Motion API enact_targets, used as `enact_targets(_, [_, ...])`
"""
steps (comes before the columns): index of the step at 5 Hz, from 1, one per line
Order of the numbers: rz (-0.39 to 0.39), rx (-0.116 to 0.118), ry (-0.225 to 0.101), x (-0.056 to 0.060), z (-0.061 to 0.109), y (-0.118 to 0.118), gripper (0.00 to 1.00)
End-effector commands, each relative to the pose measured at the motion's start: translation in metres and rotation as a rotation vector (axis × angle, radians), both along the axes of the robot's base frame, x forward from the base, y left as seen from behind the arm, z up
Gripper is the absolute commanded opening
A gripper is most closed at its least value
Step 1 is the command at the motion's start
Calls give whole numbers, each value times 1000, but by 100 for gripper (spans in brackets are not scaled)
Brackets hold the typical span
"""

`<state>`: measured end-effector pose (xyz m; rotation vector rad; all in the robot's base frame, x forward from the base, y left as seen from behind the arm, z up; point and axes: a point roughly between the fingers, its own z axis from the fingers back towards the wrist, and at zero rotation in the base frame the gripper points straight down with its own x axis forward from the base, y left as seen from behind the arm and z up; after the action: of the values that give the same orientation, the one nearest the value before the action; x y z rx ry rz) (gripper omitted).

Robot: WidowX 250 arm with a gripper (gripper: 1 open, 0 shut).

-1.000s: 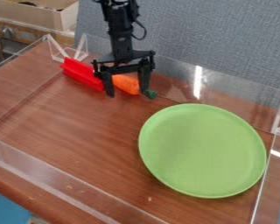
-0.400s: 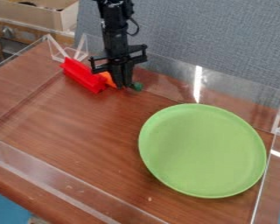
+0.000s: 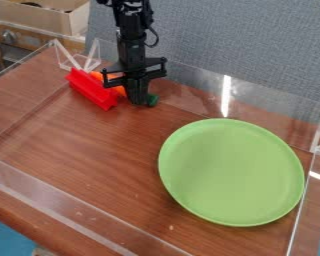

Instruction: Put the carrot on the left side

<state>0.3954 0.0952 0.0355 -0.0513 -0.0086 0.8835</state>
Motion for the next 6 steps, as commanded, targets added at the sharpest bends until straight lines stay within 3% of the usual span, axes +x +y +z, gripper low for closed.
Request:
enact_targets(1, [-45, 31, -67, 22, 16, -12, 100])
enact_targets(3, [-89, 37, -61, 33, 14, -23, 100])
enact_targets(4, [-119, 36, -61, 37, 11, -28, 0])
enact_targets(5, [-147, 36, -56, 42, 6, -32, 100])
enact_targets(6, [-163, 36, -50, 37, 1, -40, 100])
